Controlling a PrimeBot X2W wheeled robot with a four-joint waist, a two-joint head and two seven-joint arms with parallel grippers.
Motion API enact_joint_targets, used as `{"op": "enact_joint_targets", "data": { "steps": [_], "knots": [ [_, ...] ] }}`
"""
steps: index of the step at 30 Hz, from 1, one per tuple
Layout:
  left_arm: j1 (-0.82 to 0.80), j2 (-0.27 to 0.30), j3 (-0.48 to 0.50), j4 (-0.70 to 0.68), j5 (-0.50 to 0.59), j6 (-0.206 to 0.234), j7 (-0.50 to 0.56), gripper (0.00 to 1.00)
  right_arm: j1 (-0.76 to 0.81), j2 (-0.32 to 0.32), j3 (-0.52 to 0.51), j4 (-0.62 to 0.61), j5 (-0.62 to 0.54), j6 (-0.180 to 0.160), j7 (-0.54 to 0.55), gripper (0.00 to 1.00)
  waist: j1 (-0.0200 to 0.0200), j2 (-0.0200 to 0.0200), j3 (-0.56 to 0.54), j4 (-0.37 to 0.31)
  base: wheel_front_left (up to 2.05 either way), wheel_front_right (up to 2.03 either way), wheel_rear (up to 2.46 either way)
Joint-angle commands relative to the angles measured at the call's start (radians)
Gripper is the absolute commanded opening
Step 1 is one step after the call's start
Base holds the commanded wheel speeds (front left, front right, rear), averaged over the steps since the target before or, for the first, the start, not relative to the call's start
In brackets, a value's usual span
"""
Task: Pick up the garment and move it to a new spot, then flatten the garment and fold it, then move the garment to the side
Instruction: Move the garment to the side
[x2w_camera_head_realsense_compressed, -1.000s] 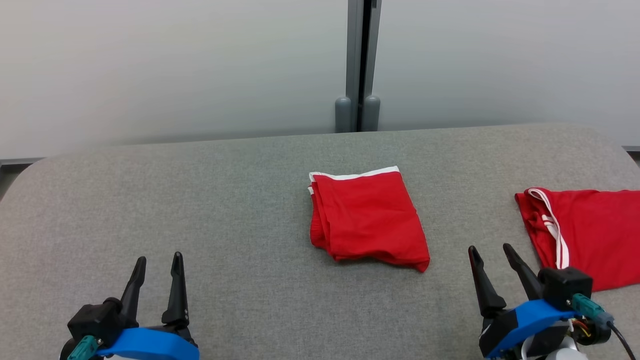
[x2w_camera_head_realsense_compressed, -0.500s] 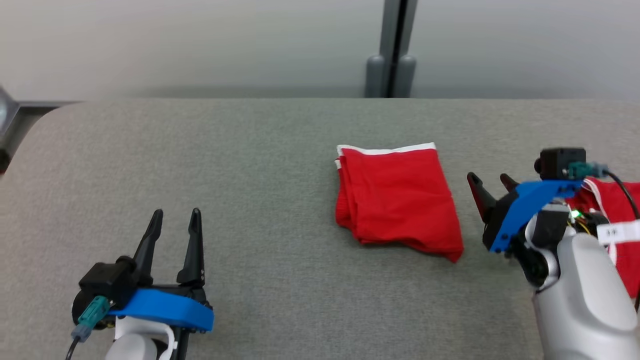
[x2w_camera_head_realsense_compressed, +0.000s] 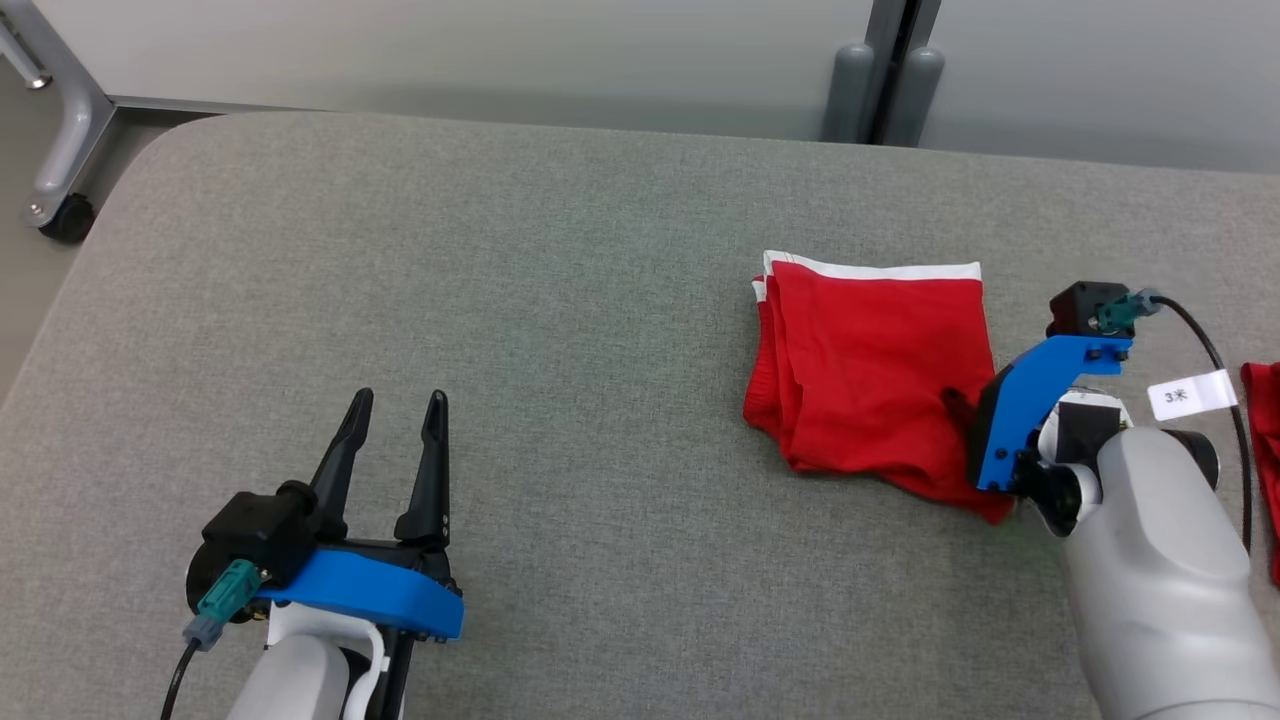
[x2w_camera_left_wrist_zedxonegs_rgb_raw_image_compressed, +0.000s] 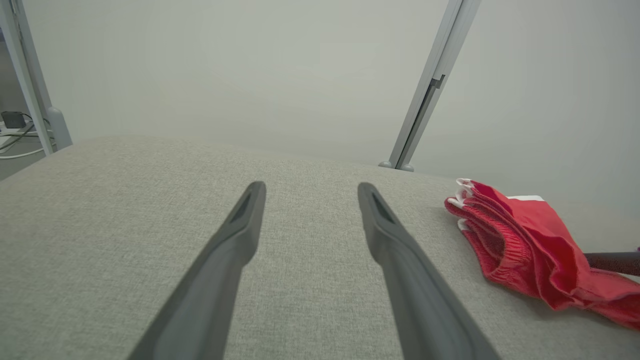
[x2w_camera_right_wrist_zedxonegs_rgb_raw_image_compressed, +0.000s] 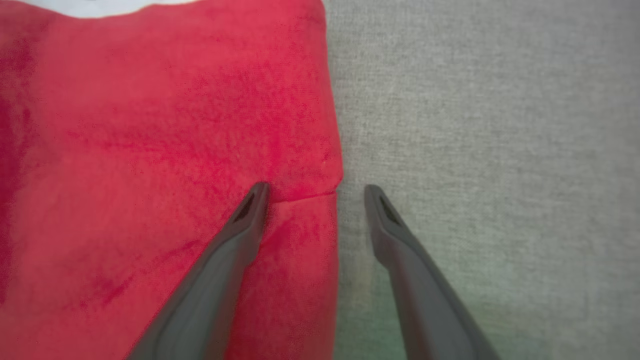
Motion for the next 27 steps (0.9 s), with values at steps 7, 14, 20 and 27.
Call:
{"op": "enact_joint_targets", "data": {
  "steps": [7, 14, 20, 27],
  "knots": [
    [-0.027, 0.008, 0.001, 0.018, -0.008, -0.008, -0.008, 1.0, -0.067, 0.002, 0.113, 0.152, 0.109, 0.002, -0.025, 0.0, -0.0001, 0.0, -0.001, -0.014, 0.0, 0.0, 0.0],
    [-0.01, 0.012, 0.027, 0.011, -0.006, -0.007, -0.011, 1.0, -0.125, -0.003, 0.293, 0.117, 0.158, 0.001, -0.062, 0.0, -0.0001, 0.0, -0.025, -0.097, 0.0, 0.0, 0.0],
    [0.02, 0.015, 0.062, -0.025, -0.001, 0.004, -0.011, 1.0, -0.149, -0.075, 0.533, -0.049, 0.248, 0.0, 0.032, 0.0, -0.0001, 0.0, -0.042, -0.212, 0.0, 0.0, 0.0],
    [0.035, 0.016, 0.075, -0.087, 0.028, 0.007, -0.012, 1.0, -0.124, -0.318, 0.704, -0.35, 0.396, 0.001, 0.163, 0.0, -0.0001, 0.0, -0.023, -0.32, 0.0, 0.0, 0.0]
  ]
}}
